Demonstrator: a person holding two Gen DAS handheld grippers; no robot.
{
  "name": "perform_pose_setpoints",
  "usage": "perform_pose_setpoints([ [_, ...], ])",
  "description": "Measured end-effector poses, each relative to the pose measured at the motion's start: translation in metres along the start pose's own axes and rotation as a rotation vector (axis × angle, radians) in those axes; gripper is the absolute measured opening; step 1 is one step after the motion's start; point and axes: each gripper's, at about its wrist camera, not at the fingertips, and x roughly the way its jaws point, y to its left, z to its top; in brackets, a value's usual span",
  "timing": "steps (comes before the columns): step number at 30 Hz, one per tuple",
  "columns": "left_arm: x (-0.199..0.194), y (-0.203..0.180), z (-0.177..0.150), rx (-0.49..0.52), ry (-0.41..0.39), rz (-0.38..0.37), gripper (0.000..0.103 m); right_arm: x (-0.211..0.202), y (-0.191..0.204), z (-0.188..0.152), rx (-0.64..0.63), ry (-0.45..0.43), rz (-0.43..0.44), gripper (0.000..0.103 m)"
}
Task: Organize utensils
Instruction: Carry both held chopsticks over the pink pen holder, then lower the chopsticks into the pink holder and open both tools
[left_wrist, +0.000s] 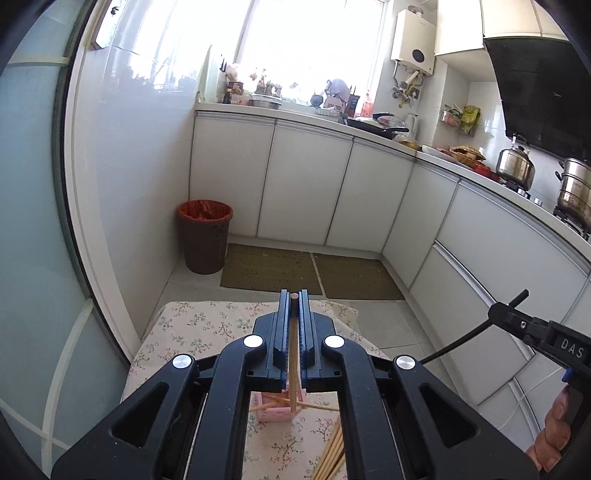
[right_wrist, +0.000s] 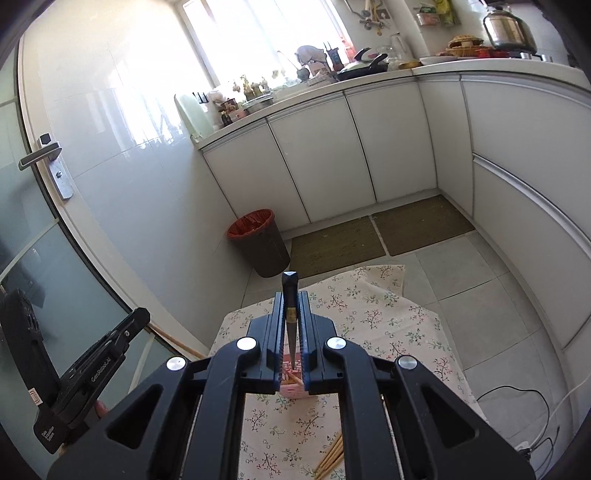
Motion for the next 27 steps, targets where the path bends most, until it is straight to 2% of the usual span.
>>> perform_pose_setpoints([
  [6, 0.041, 0.007, -0.012, 0.003, 0.021, 0.034, 0.004, 0.048, 0.003, -0.011, -0.024, 0.019, 0.000, 0.007],
  [10, 0.064, 0.014, -0.035, -0.002, 0.088, -0.034, 0.007, 0.078, 0.004, -0.022, -0.034, 0.050, -0.002, 0.007],
  [13, 0.053, 0.022, -0.040, -0.011, 0.055, -0.023, 0.008, 0.094, 0.006, -0.029, -0.051, 0.066, -0.016, 0.007],
  [18, 0.020, 0.038, -0.028, -0.069, -0.006, -0.054, 0.009, 0.110, 0.014, -0.034, -0.067, 0.074, -0.023, 0.007],
  [25, 0.009, 0.050, -0.026, -0.099, -0.018, -0.043, 0.012, 0.134, 0.028, -0.042, -0.099, 0.095, -0.032, 0.007],
  [27, 0.013, 0.053, -0.028, -0.112, -0.002, -0.034, 0.012, 0.147, 0.030, -0.046, -0.100, 0.114, -0.006, 0.008],
])
